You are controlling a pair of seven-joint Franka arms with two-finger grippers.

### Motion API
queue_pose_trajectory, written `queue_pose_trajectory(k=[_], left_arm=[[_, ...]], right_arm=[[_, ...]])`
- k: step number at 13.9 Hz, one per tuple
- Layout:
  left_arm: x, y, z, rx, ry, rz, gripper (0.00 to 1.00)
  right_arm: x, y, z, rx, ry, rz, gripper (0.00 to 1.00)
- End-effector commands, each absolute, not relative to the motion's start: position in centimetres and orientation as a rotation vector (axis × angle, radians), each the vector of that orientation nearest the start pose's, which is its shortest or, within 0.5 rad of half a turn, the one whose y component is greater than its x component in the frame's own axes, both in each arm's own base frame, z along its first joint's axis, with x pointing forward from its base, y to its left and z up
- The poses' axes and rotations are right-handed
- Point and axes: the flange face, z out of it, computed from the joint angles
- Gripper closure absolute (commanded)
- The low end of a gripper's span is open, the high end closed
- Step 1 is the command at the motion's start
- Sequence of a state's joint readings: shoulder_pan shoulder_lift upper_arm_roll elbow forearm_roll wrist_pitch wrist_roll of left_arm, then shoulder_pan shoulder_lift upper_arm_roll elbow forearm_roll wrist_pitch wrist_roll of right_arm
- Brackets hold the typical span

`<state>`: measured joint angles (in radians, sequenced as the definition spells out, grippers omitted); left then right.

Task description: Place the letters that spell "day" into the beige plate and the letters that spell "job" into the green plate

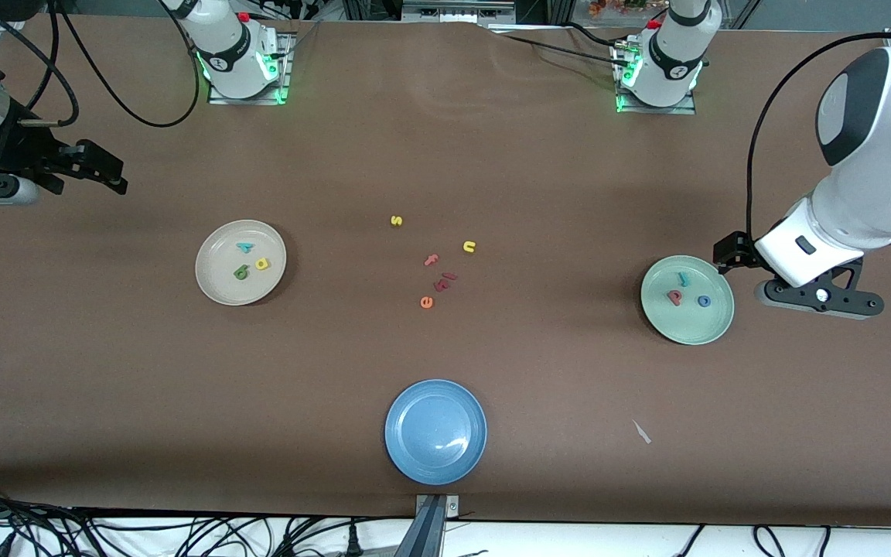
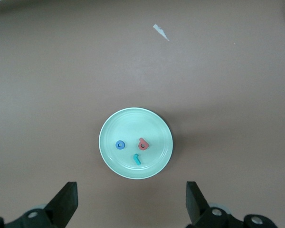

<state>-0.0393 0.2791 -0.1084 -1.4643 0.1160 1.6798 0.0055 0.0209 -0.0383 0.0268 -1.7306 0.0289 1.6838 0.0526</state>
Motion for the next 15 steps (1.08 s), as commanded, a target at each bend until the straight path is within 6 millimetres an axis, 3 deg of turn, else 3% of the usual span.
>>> queue_pose_trajectory(k=[1, 11, 15], left_arm=[[62.8, -7.4, 52.3, -3.063, 0.278, 0.071, 0.0], [62.5, -7.5, 51.5, -3.141, 0.252, 0.142, 0.0], [62.4, -5.7, 51.2, -3.123, 0.223, 0.188, 0.0]], right_arm=[[55.4, 2.9, 57.7, -3.135, 0.011, -0.035, 0.0], [56.2, 2.8, 56.8, -3.137, 0.008, -0.043, 0.0], [56.3, 2.8, 56.8, -3.136, 0.004, -0.043, 0.0]])
